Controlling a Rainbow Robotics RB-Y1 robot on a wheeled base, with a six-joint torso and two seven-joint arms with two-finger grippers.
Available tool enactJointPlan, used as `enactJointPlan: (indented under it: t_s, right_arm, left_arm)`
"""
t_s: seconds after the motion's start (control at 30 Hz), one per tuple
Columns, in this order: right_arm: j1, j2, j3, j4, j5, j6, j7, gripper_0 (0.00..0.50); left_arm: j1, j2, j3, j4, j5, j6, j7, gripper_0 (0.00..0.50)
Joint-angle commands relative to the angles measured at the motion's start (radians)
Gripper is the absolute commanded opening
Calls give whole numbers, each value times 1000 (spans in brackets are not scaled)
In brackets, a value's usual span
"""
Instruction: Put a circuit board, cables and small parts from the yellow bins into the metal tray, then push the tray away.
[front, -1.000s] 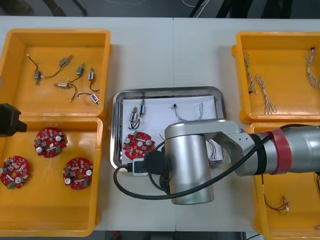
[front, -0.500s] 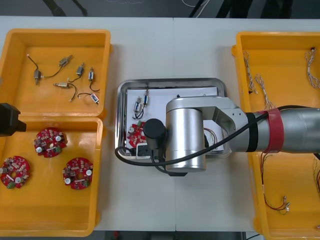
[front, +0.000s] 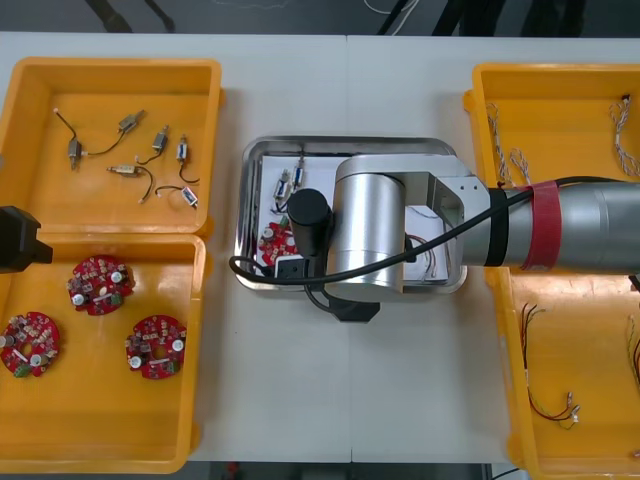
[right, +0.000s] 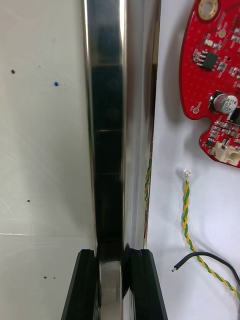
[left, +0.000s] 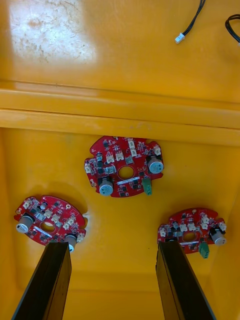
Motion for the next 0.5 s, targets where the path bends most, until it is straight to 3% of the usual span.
enactJointPlan:
  t_s: [0.03, 0.5]
  right_arm:
    - [-48, 12, -23, 16, -22, -16, 68, 0]
    - [-100, 10, -23, 74, -21, -41, 123, 0]
  left_arm:
    - [10, -10, 33, -28, 7, -10, -57, 500]
    - [10, -10, 33, -28, 7, -10, -57, 500]
